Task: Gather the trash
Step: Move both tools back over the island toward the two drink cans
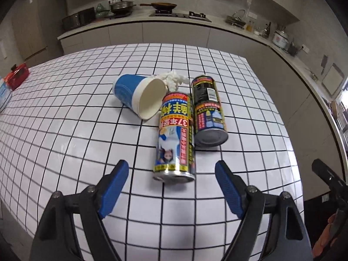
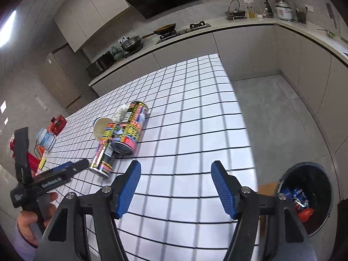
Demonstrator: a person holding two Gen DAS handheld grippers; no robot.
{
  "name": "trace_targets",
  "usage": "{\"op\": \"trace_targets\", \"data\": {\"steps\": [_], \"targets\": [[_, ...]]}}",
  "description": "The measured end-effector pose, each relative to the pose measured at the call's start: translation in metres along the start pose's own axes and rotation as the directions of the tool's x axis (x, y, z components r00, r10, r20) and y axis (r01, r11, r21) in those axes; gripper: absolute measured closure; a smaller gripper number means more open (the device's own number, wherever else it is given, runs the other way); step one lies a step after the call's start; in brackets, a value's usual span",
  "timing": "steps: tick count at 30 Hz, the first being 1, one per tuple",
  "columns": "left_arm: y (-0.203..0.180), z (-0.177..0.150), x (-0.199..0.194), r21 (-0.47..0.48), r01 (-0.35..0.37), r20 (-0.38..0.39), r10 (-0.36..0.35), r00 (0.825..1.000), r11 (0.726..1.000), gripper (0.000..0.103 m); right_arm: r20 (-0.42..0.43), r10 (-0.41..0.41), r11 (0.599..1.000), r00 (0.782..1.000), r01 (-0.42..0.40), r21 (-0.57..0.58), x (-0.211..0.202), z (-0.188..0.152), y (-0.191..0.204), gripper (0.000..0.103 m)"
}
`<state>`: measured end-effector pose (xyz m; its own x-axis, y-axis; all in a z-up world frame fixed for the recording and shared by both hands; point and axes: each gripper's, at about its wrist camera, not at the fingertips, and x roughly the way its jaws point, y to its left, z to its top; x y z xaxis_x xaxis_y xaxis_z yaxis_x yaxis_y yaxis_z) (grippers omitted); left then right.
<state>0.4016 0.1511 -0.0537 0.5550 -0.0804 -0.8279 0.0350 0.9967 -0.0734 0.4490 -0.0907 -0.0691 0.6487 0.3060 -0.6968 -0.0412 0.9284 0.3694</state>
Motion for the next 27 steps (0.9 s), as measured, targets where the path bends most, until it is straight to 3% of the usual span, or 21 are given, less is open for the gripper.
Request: {"op": "trace_targets", "data": {"steps": [6, 18, 23, 26, 27], "targets": [[0.001, 0.013, 0.022, 0.024, 0.016, -0.041, -0.015, 0.999, 1.0, 0.02, -0.009, -0.013, 1.0, 1.0, 0.013, -0.019, 0.032, 0.012, 0.033, 0.033], [0.003, 0.023, 0.052, 0.019, -0.003, -0.097, 0.005, 0.995, 1.0, 0.02, -0.068, 0.02, 0.998, 0.998, -0.024, -0.062, 0.092, 0.048, 0.047, 0.03], [0.007, 0.023, 0.057, 0.014, 0.026, -0.096, -0.025, 0.995, 1.0, 0.02, -0.103, 0.047, 0.998, 0.994, -0.052, -0.043, 0.121, 0.063, 0.055, 0.028], [0.011, 0.022, 0.055, 0.012, 0.049, -0.086, -0.048, 0.995, 0.999, 0.028, -0.127, 0.059, 0.997, 0.99, -0.064, -0.032, 0.141, 0.068, 0.064, 0.027], [0.012, 0.021, 0.054, 0.016, 0.05, -0.087, -0.049, 0.995, 0.999, 0.037, -0.135, 0.062, 0.997, 0.989, -0.067, -0.03, 0.148, 0.07, 0.067, 0.027]]}}
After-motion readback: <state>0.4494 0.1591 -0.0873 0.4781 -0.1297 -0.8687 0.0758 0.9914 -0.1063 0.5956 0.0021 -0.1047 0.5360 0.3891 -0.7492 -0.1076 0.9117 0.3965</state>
